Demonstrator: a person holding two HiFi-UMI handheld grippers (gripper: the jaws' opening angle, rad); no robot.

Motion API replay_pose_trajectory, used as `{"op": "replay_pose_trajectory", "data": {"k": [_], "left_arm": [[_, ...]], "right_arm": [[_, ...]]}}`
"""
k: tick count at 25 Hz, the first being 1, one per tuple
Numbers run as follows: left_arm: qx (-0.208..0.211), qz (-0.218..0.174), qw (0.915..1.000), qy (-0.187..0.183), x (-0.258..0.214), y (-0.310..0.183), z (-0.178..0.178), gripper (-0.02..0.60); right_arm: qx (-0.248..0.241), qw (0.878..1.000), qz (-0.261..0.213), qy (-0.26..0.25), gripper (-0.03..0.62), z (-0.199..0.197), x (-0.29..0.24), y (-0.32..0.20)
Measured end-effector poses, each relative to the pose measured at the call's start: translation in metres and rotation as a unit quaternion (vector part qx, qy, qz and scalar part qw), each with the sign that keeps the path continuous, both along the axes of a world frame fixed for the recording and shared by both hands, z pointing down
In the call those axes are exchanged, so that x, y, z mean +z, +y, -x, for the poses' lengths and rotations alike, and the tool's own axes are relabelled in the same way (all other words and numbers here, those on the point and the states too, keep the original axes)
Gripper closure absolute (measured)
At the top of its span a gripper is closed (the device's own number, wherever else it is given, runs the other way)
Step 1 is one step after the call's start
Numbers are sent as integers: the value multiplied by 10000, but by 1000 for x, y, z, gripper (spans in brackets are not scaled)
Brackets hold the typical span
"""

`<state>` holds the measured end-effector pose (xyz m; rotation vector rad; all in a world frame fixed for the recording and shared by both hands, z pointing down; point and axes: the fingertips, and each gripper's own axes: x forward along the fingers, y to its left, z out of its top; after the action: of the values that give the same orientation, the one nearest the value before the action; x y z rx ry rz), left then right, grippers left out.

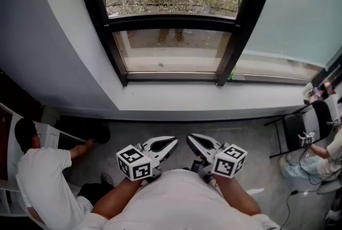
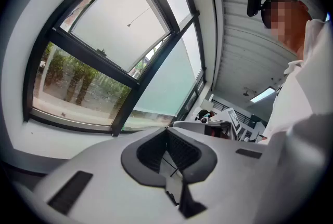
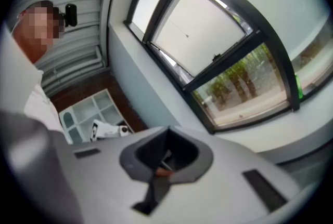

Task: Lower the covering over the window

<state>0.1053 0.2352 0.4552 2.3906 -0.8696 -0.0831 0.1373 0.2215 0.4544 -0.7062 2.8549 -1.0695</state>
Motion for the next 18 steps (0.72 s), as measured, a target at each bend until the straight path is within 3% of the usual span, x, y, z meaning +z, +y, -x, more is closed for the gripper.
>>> {"op": "replay_pose_trajectory", "data": {"k": [18], "left_arm": [[-335,-119,9994,-7,2,-18,10,558]], "right_arm": [[-14,9999,-11,138,574,-13,9,-14]]}}
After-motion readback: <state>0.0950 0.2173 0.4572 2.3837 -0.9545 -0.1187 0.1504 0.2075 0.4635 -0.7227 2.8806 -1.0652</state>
